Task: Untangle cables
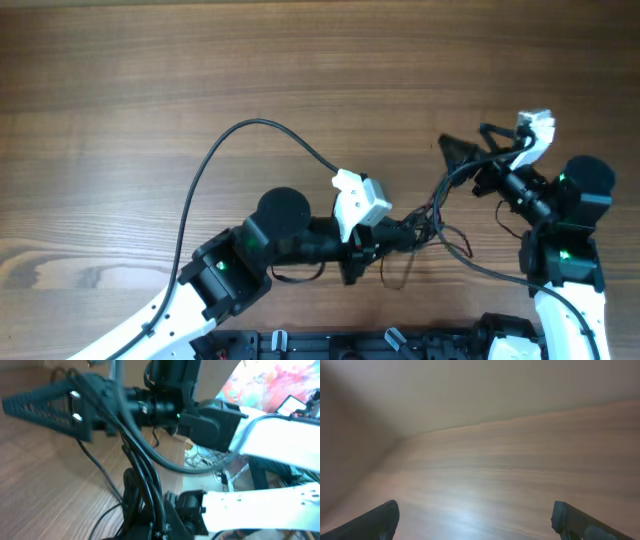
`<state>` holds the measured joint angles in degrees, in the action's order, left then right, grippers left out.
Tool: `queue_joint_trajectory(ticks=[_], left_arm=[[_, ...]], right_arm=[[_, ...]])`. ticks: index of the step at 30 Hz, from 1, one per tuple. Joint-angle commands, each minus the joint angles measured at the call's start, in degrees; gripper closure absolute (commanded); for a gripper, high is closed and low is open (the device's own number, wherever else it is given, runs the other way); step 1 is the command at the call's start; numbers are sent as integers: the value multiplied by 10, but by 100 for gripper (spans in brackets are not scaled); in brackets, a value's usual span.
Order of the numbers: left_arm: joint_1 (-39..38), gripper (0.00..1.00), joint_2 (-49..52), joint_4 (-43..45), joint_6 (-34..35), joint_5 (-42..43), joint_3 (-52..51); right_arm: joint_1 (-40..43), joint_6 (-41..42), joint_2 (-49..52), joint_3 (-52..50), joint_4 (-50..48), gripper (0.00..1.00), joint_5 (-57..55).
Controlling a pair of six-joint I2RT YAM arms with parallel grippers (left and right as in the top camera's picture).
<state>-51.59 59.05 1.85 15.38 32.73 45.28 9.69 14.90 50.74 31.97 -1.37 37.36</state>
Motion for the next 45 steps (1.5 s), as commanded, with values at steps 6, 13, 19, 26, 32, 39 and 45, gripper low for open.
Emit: queue_joint_trajectory(ticks=[6, 13, 19, 26, 32, 39, 45], left_arm=[[50, 96, -34, -67, 1, 47, 2], [108, 96, -82, -107, 1, 47, 2], [220, 96, -116, -167, 1, 30, 2], [304, 96, -124, -199, 1, 30, 2], [389, 96, -124, -249, 1, 30, 2], [400, 96, -124, -257, 2, 39, 2], [392, 96, -124, -252, 20, 65, 2]], right_arm=[[9, -14, 4, 3, 54, 0, -281], [8, -30, 4, 3, 81, 0, -346], [9, -30, 4, 3, 108, 0, -453], [9, -29, 4, 3, 119, 0, -513], [8, -26, 4, 3, 130, 0, -540], [8, -167, 4, 3, 119, 0, -213], [8, -284, 4, 3, 100, 0, 195]])
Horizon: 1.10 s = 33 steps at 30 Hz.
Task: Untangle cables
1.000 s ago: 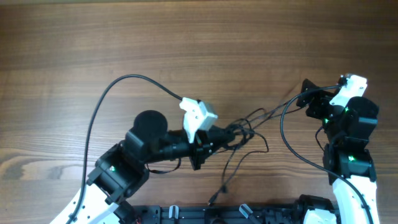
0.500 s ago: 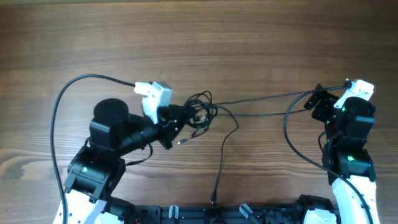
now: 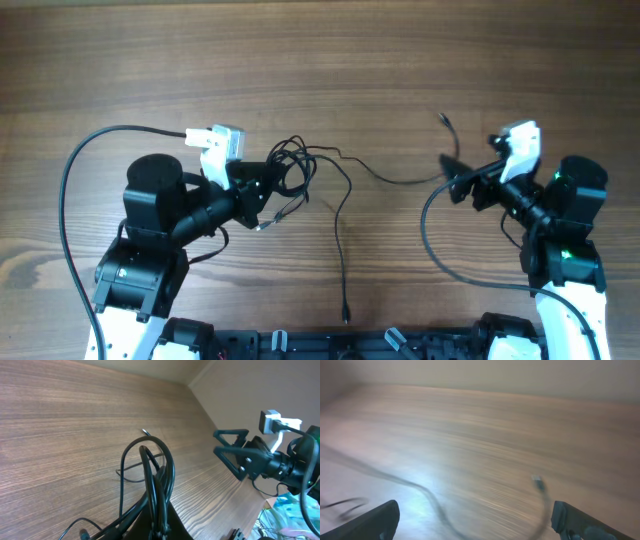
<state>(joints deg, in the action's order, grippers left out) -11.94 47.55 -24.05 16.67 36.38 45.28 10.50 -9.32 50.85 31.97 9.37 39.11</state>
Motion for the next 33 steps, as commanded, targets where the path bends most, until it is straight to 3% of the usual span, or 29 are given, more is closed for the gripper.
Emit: queue_joint_trajectory(ticks=[1, 4, 9, 14, 17, 21, 23, 26, 28, 30, 33], left_arm=[[-11, 96, -9, 9, 7, 30, 2], [-41, 96, -5, 18, 0, 39, 2], [-115, 96, 28, 52, -48, 58, 2], [-146, 96, 71, 127, -34, 55, 2], [-146, 96, 90, 145, -7, 48, 2], [-146, 96, 112, 117, 3, 22, 44], [-146, 96, 131, 51, -12, -7, 102], [-146, 96, 178, -66, -76, -7, 200], [-146, 96, 212, -137, -119, -7, 256], [-163, 96, 265, -250, -207, -7, 341], [-207, 96, 290, -306, -304, -7, 387]], right_arm=[[0, -42, 3, 3, -12, 0, 225], [0, -37, 3, 3, -45, 0, 332], [0, 49, 2, 3, -110, 0, 371], [0, 256, -13, 10, -168, 0, 286], [0, 279, -15, 57, -145, 0, 272], [0, 186, 4, 211, 95, 1, 153], [-1, 92, 28, 316, 258, 0, 63], [-9, -23, 63, 427, 393, 0, 37], [-19, -70, 81, 467, 439, 1, 31], [-47, -137, 90, 473, 466, 0, 26], [-94, -238, 108, 473, 529, 0, 27]])
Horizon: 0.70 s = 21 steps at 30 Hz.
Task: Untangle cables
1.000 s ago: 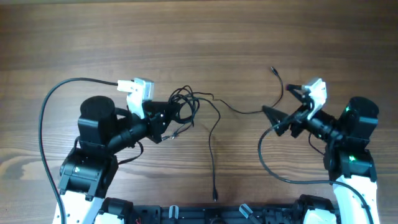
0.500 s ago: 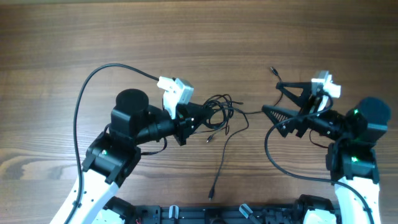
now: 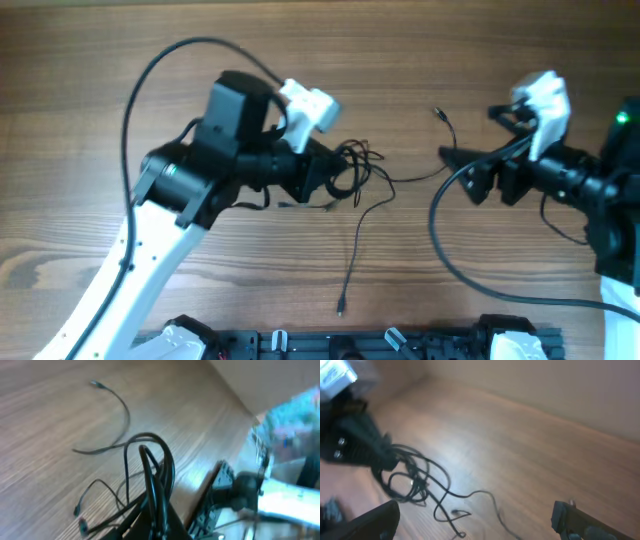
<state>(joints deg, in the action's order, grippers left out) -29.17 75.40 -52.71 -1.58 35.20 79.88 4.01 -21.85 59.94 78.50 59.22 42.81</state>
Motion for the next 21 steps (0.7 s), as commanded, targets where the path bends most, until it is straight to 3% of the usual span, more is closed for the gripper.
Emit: queue_joint_trajectory(ticks=[1, 4, 6, 10, 16, 17, 18, 19, 20, 21], left_arm=[[-50, 96, 11, -16, -144, 5, 42], [-95, 96, 11, -3, -209, 0, 42], [-108, 96, 11, 14, -219, -10, 42], [-116, 96, 11, 84, -220, -14, 42], [-136, 96, 11, 147, -220, -14, 41], [-145, 96, 12, 152, -220, -14, 41], [-148, 96, 12, 153, -220, -14, 41], [-150, 96, 12, 153, -220, -14, 41], [-150, 96, 12, 153, -220, -14, 41], [-150, 96, 12, 152, -220, -15, 41]], right_arm=[[-40, -115, 26, 8, 40, 0, -10], [-46, -112, 49, 8, 45, 0, 58], [-46, -117, 55, 8, 45, 0, 82], [-46, -204, 59, 8, 94, 0, 137], [-46, -206, 59, 7, 123, 0, 139], [-47, -206, 59, 7, 125, 11, 139], [-48, -206, 59, 7, 125, 28, 139], [-48, -206, 59, 7, 125, 59, 139], [-48, -205, 59, 7, 125, 81, 139], [-48, -200, 59, 7, 125, 96, 139]])
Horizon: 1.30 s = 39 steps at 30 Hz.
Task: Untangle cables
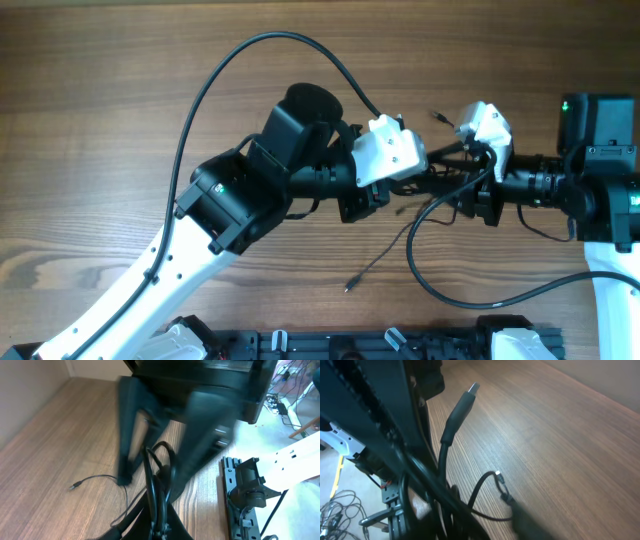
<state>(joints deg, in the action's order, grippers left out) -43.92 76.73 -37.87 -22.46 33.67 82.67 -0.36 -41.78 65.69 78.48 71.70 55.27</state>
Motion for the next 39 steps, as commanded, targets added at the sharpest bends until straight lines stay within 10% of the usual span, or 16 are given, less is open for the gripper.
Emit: queue_joint_trajectory(ticks=[1, 6, 9, 14, 20, 23, 25, 27, 32, 36, 39], left_arm=[[-2, 96, -1, 4, -11, 1, 13], [-2, 89, -1, 26, 103, -104, 13], [-2, 0, -5, 34, 231, -219, 14], [9, 0, -22, 29, 522, -257, 14], [10, 4, -22, 41, 605, -252, 14], [10, 31, -22, 40, 604, -252, 13], [10, 75, -22, 41, 602, -252, 13], [10, 86, -22, 41, 602, -252, 13], [10, 74, -21, 41, 602, -252, 13], [10, 30, -21, 56, 602, -252, 13], [10, 30, -19, 71, 602, -252, 13]], right_arm=[[-4, -1, 2, 7, 3, 96, 14], [-4, 16, 2, 7, -2, 96, 12], [-4, 182, 9, 7, -54, 96, -55], [-4, 390, 20, 7, -154, 96, -106], [-4, 433, 20, 7, -180, 96, -79], [-4, 433, 20, 7, -195, 96, -40], [-4, 435, 20, 7, -213, 96, -7], [-4, 435, 20, 7, -227, 96, 23], [-4, 434, 20, 7, -232, 96, 49], [-4, 433, 20, 7, -232, 96, 50], [-4, 418, 20, 7, -233, 96, 94]])
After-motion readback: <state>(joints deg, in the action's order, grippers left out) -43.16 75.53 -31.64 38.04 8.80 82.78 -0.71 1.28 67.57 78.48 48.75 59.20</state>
